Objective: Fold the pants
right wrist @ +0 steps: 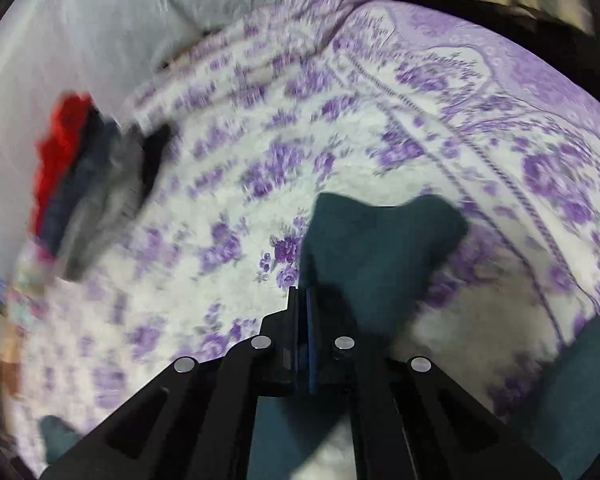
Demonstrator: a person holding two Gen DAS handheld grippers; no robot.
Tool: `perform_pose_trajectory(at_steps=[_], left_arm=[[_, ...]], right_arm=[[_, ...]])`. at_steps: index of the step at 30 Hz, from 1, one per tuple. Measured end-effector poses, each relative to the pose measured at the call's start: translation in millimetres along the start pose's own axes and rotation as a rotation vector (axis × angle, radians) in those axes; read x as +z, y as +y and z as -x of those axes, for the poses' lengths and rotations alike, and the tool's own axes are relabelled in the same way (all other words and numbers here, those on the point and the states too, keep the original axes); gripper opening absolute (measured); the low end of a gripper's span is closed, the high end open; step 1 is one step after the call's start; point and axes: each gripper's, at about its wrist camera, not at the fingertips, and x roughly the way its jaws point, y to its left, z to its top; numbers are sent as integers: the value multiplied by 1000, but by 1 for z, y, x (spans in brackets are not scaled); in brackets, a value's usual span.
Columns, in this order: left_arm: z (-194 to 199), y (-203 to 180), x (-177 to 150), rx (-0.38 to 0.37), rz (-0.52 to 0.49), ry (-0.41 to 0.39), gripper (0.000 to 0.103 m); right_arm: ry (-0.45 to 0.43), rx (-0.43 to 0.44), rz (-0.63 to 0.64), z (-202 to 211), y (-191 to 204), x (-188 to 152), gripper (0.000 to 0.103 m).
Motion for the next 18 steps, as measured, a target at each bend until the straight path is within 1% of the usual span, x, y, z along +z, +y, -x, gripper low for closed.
perform_pose_trajectory(at_steps=[3,5,7,8,9,12,14,15,17,18], left_arm=[[0,-1,0,5,-5,0,98],[0,-1,0,5,-5,0,98],[0,-1,0,3,-4,0,98],[0,0,0,3,-3,-1,98],[0,0,0,3,-4,0,98],[0,0,1,4,-5,0,98],[0,0,1,10,-6,1,98],[-1,-1,1,12,-7,1,98],[-1,-2,1,18,-10,1,98],[-1,-2,1,20,-11,1,98]], right_arm=[[-83,111,-36,54,-22,-12,3],[-149,180,-84,97,-48,-23,3],[-189,219,-137,126,-78,-33,3],[-199,230,-164,138,-95,-42,3],[-207,221,-202,148,-114,-56,3],[-168,212,-274,149,-151,-83,3],[-150,182,-330,144,-176,-96,4],[-138,205,-378,141,-188,-99,7],[-139,276,-442,140,-198,-102,5],[-148,290,-443,141,-197,-105,9]])
